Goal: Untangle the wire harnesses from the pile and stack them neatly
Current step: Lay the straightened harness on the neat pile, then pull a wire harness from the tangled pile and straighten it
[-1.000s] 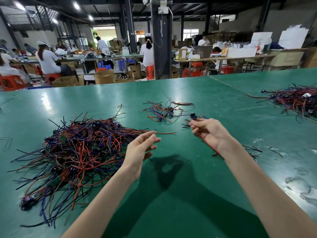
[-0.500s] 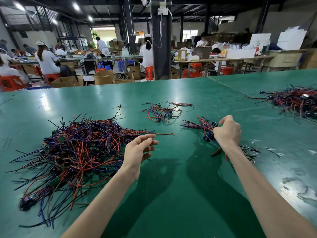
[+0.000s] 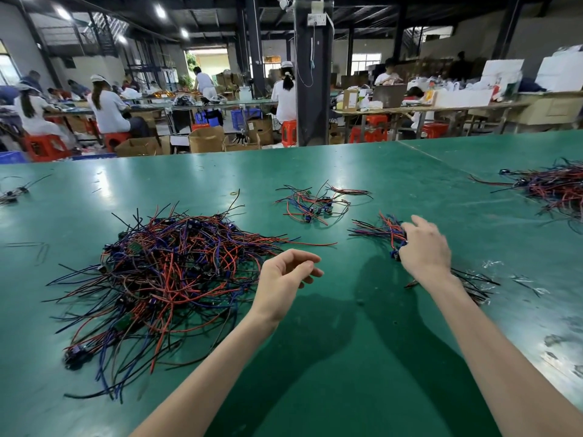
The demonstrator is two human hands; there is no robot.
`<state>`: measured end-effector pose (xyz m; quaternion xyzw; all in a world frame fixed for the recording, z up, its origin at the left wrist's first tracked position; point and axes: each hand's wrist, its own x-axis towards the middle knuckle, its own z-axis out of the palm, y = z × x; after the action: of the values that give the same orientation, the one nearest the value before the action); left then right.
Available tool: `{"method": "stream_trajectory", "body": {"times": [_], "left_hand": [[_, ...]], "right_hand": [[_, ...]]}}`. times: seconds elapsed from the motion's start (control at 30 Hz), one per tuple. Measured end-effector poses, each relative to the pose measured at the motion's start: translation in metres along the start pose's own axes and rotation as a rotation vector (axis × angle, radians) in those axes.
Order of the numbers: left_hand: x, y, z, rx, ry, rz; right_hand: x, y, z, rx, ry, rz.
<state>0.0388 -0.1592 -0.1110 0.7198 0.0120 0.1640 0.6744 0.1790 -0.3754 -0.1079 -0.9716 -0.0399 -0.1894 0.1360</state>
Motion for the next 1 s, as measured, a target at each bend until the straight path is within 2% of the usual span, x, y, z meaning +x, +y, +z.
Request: {"method": "stream_trajectory", "body": {"times": [0.13,0.33,0.4,0.5,0.6,0.67,0.73,0.8,0.87,1.0], "left_hand": [[-0.001,-0.001,-0.001,0.006,-0.007,-0.007],[-0.003,-0.004,-0.003,0.028,-0.025,0.015],[-0.004,-0.005,-0.002,0.102,-0.035,0.061],[-0.008,-0.008,-0.001,0.423,-0.095,0.244],[-0.018,-0.006,0.002,0.727,-0.151,0.464],[-0.017,0.005,0.001,0.778,-0.086,0.566],[-0.001,0.025,-0.007,0.798,0.053,0.629],[0.029,0.048,-0.025,0.753,0.183,0.571],[0.063,0.064,-0.055,0.796,0.206,0.405],[0.115,0.056,-0.124,1.164,0.208,0.061]], "right_hand": [[-0.005,-0.003,0.013,-0.150,-0.219,-0.025],[-0.007,-0.009,0.021,-0.178,-0.332,0.009],[-0.008,-0.009,0.022,-0.188,-0.338,0.012],[-0.013,-0.013,0.024,-0.232,-0.271,0.008],[-0.023,-0.028,0.025,-0.249,-0.117,-0.096],[-0.034,-0.044,0.029,-0.223,-0.036,-0.212],[-0.040,-0.061,0.033,-0.173,0.013,-0.317],[-0.044,-0.076,0.035,-0.118,0.048,-0.388],[-0.047,-0.086,0.038,-0.036,0.103,-0.414],[-0.051,-0.085,0.043,-0.016,0.122,-0.417]]}}
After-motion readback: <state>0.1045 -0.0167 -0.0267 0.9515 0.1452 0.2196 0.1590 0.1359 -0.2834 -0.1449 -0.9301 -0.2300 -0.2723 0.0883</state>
